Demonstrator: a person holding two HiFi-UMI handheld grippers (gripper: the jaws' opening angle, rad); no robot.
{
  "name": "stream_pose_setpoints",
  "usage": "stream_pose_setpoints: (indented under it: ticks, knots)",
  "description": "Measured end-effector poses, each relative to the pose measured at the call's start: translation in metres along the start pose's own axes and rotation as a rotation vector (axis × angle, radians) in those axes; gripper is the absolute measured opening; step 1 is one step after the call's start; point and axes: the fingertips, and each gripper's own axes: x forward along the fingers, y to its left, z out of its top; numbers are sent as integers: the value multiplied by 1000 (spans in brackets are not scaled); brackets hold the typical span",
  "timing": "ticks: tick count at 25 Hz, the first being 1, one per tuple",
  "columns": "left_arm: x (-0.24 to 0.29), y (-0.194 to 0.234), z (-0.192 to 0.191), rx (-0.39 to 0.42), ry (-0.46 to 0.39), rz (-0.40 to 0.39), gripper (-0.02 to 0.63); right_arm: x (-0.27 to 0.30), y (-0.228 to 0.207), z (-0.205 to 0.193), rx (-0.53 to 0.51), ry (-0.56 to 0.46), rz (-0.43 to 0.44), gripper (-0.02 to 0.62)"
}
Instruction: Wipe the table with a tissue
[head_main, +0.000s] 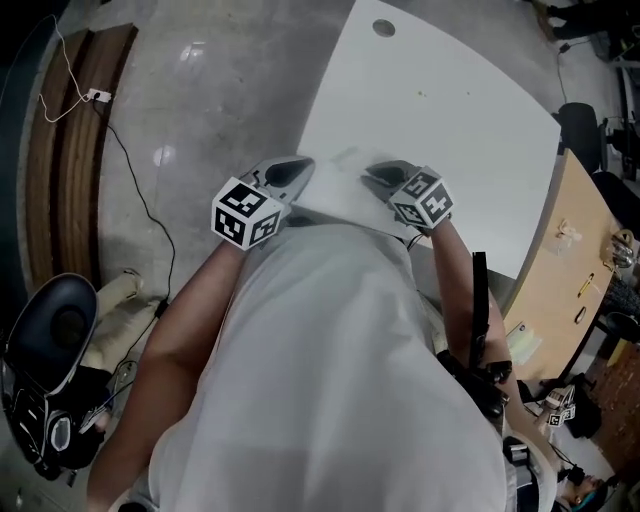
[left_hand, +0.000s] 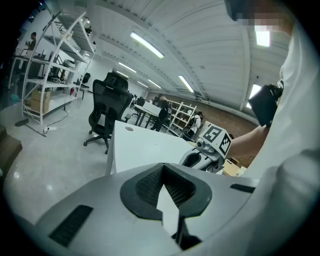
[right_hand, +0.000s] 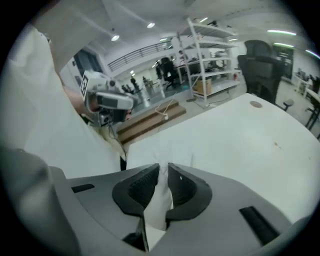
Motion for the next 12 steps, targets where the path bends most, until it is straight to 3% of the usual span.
stream_pose_setpoints:
  ticks: [5,12]
  knots:
    - [9,0,2,13,19,-23,5,-52,-53,-15,237,-190,-174,59]
    - [36,-14,8,66,54,-116,6,-85,-65,-52,377,-277,-320,60]
